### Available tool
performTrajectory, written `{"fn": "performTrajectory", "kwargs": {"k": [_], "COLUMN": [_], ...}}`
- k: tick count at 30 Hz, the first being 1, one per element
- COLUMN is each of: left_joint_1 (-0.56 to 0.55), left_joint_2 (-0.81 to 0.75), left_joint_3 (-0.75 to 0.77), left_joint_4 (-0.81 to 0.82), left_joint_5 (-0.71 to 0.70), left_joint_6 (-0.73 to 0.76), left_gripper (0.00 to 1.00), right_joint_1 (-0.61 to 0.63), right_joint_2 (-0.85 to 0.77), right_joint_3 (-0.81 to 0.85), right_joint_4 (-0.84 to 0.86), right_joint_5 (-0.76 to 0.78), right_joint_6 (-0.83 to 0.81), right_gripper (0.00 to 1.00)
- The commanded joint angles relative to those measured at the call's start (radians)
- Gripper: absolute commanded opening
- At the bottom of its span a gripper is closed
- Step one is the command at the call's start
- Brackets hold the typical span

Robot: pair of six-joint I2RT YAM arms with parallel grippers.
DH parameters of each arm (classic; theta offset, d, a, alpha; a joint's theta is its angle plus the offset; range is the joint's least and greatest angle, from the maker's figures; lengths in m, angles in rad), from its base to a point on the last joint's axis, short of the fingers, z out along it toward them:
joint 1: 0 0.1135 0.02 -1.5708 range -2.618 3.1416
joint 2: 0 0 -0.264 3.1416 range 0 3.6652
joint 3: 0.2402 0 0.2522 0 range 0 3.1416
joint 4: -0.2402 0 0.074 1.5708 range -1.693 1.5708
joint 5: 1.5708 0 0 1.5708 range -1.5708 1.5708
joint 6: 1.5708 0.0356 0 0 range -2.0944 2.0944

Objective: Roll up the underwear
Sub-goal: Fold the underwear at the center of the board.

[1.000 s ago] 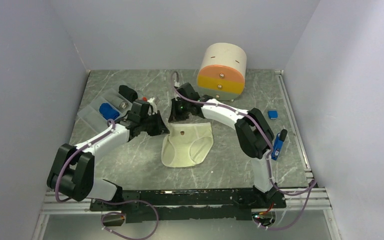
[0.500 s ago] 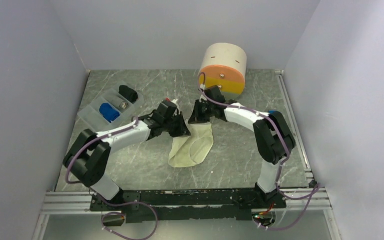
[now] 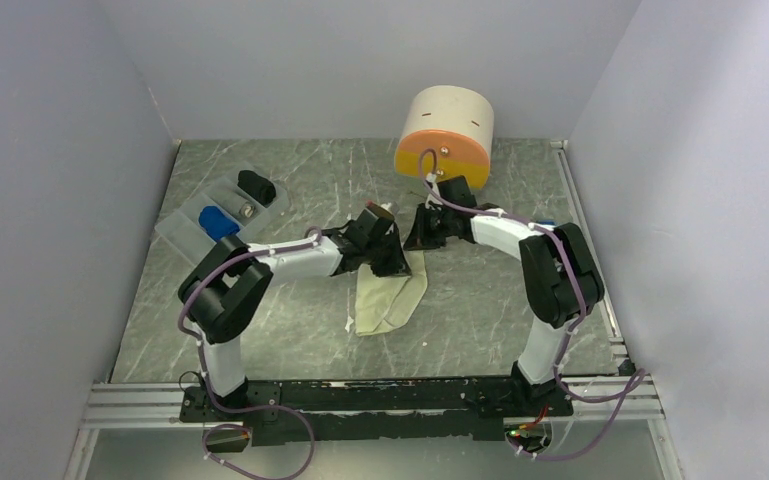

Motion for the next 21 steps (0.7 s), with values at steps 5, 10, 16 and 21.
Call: {"fn": "performTrajectory", "kwargs": {"k": [5, 10, 16, 21], "left_joint_1": [-0.030, -0.034, -0.031, -0.025], "left_joint_2": [0.049, 0.065, 0.058, 0.054], "left_joint_3": [0.067, 0.092, 0.099, 0.118], "left_joint_4": [0.040, 0.053, 0.065, 0.075], "left_joint_5": [0.003, 0.040, 0.087, 0.135], "left_joint_6": [-0.042, -0.050, -0.066, -0.068], "left_gripper": [0.05, 0.05, 0.05, 0.05], "right_joint_1": [-0.076, -0.091, -0.093, -0.093], "right_joint_2": [-0.045, -0.032, -0.017, -0.011], "right_joint_3": [-0.027, -0.007, 0.010, 0.018], "right_joint_4": [0.020, 0.003, -0.027, -0.044], "right_joint_5": [0.004, -0.002, 0.012, -0.005], "right_joint_6": [-0.066, -0.092, -0.114, -0.128], "right_gripper": [0.07, 0.08, 0.09, 0.09]}}
